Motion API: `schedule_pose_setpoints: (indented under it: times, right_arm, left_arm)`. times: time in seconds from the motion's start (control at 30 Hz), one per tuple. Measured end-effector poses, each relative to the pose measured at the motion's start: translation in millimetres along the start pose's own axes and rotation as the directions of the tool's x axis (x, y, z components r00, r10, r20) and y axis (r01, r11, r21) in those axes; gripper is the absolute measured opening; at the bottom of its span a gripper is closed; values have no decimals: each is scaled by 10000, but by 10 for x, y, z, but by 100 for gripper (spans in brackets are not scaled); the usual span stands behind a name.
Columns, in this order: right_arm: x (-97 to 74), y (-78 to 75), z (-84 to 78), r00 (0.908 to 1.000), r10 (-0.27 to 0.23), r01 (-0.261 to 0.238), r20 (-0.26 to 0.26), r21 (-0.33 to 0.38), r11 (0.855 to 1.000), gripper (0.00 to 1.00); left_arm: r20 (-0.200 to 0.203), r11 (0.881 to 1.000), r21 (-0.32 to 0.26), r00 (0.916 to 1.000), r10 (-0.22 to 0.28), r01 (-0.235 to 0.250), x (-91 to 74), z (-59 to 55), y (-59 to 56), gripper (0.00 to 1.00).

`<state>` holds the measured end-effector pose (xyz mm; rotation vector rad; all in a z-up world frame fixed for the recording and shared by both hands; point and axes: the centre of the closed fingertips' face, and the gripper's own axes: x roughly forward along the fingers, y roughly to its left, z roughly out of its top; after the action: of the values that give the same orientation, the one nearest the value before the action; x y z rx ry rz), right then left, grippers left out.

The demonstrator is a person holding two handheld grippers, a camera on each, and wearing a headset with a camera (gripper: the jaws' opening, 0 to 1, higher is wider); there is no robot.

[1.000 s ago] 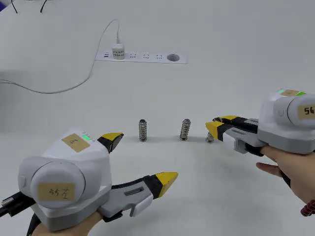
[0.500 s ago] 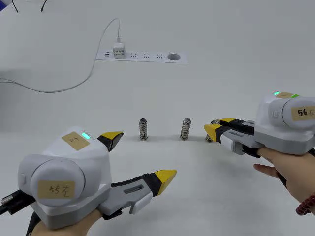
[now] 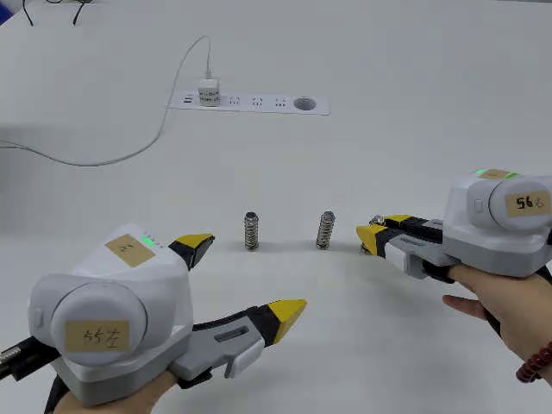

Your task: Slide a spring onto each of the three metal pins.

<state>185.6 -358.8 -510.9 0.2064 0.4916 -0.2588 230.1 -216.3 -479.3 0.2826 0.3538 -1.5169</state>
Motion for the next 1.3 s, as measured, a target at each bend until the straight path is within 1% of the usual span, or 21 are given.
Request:
schedule_pose_setpoints:
  times: [0.13, 0.2, 0.33, 0.43, 0.63, 0.9, 1.03, 1.17, 1.3]
  right_arm:
    - [-18, -1, 19, 10000, -15, 15, 34, 115, 9999, 21]
    - [-35, 13, 34, 10000, 71, -73, 70, 303, 9995, 22]
    - [-76, 32, 37, 10000, 48, -48, 15, 275, 9996, 27]
    - [-133, 19, 59, 9999, -83, 81, 74, 287, 9996, 31]
    - [-231, 51, 80, 10000, -45, 43, 82, 242, 9997, 39]
    - [-415, 155, 85, 9999, 110, -110, 32, 51, 9999, 48]
    - [-515, 234, 85, 9997, 250, -249, 13, -60, 9997, 54]
    - [-607, 312, 60, 9994, 334, -335, -74, -127, 9994, 58]
    - [-673, 354, 27, 9991, 405, -406, -124, -155, 9991, 61]
  left_arm:
    - [-57, 10000, 2, 10000, 5, -5, 1, -4, 12, 73]
    - [-99, 10000, -20, 9999, 29, -29, -1, -6, 26, 73]
    - [-190, 10000, -65, 9998, 50, -51, -10, -6, 45, 73]
    - [-262, 10000, -21, 9996, 54, -54, -17, -6, 60, 73]
    - [-301, 10000, -48, 9995, 21, -22, -34, 19, 62, 75]
    - [-407, 9999, -161, 9992, -20, 14, -104, 42, 71, 77]
    - [-399, 9993, -375, 9992, -65, 50, -169, 53, 87, 79]
    - [-534, 9988, -488, 9986, -49, 23, -223, 33, 101, 81]
    - [-620, 9991, -435, 9981, 2, -29, -273, 17, 103, 82]
